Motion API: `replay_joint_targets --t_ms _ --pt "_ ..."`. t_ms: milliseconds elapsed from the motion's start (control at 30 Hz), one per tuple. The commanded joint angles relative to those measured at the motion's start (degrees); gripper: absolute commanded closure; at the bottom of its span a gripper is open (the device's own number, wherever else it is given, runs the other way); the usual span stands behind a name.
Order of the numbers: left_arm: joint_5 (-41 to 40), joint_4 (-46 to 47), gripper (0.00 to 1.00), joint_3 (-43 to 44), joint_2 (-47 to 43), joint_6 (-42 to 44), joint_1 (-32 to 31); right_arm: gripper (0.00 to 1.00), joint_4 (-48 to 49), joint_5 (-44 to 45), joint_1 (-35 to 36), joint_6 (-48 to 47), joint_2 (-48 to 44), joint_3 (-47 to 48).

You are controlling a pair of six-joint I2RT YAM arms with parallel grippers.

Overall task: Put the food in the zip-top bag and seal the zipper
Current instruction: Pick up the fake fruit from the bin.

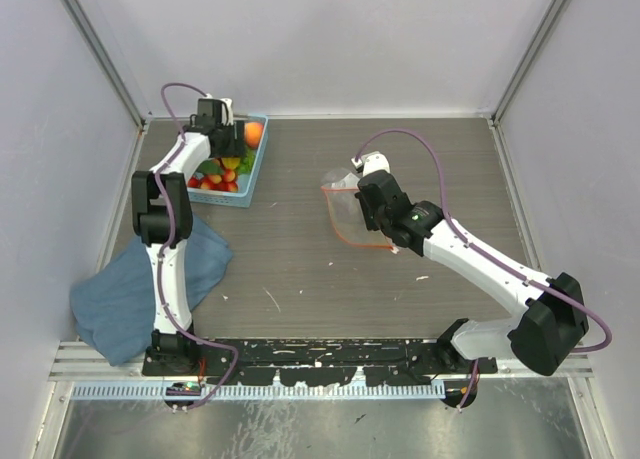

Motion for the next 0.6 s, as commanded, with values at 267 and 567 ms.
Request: replay_joint_targets --t_ms 267,567 --pt "0.9 2.6 0.61 -2.5 -7.4 -1.9 0.2 0.99 1.7 0.4 -0.1 0.4 -2.8 2.2" --pt "5.8 9.1 0.65 -13.6 -19.7 -8.6 0.2 0.99 1.7 0.5 -0.1 1.0 -3.2 3.1"
